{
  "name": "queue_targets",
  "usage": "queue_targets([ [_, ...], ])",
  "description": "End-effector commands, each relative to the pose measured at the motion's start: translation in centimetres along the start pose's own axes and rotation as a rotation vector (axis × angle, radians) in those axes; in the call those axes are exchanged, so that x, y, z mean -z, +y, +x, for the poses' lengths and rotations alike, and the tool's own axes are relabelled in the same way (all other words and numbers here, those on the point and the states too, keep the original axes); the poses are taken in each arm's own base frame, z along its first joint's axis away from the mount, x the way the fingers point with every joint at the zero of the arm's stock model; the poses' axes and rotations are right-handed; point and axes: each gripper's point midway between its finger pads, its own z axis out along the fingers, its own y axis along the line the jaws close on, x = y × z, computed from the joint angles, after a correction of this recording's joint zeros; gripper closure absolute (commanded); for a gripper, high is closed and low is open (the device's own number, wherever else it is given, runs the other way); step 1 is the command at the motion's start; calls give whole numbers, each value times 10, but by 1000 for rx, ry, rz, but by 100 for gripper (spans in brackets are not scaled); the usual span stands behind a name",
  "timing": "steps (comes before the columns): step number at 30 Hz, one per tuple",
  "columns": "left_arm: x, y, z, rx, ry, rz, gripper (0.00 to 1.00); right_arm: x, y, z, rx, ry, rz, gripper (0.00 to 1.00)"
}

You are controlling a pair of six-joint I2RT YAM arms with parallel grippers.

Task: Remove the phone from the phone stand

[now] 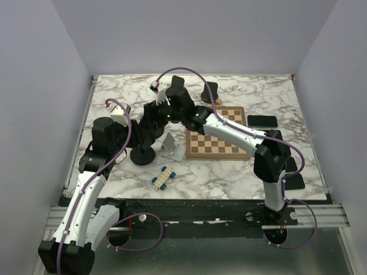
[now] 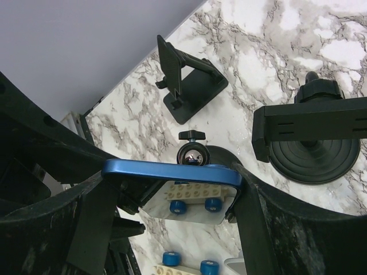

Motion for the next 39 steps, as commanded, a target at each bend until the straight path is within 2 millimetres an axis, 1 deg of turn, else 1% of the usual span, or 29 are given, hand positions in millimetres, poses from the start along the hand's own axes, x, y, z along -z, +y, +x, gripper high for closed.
queue_targets([
  [1, -3, -5, -1, -17, -1, 33, 48, 9, 32, -23, -13, -64, -107, 99],
  [5, -3, -8, 1, -16, 7, 51, 49, 9, 32, -25, -18, -70, -105, 99],
  [7, -3, -9, 2, -17, 7, 56, 56, 9, 29, -25, -26, -73, -86, 99],
  [10, -2, -10, 3, -19, 4, 62, 69, 11, 23, -25, -40, -79, -47, 91],
  [12, -2, -10, 3, -21, 0, 66, 77, 13, 22, -25, -51, -86, -27, 88],
  [14, -2, -10, 3, -21, -1, 66, 84, 14, 22, -24, -54, -95, -9, 79],
  [16, -2, -11, 2, -23, -4, 70, 87, 15, 21, -23, -58, -101, 6, 72],
  [18, -2, -11, 3, -25, -5, 71, 89, 16, 22, -22, -57, -103, 13, 61],
  [21, -2, -12, 2, -27, -9, 76, 90, 16, 17, -19, -58, -108, 53, 47],
  [25, -2, -13, 2, -26, -11, 80, 90, 17, 14, -16, -57, -127, 119, 35],
  [30, -2, -12, 1, -27, -14, 78, 91, 17, 8, -13, -64, -163, 232, 27],
  [34, -1, -12, 2, -27, -13, 80, 91, 16, 10, -8, -60, -169, 261, 24],
  [39, -1, -13, 1, -27, -18, 80, 91, 13, 10, 0, -56, -167, 300, 15],
])
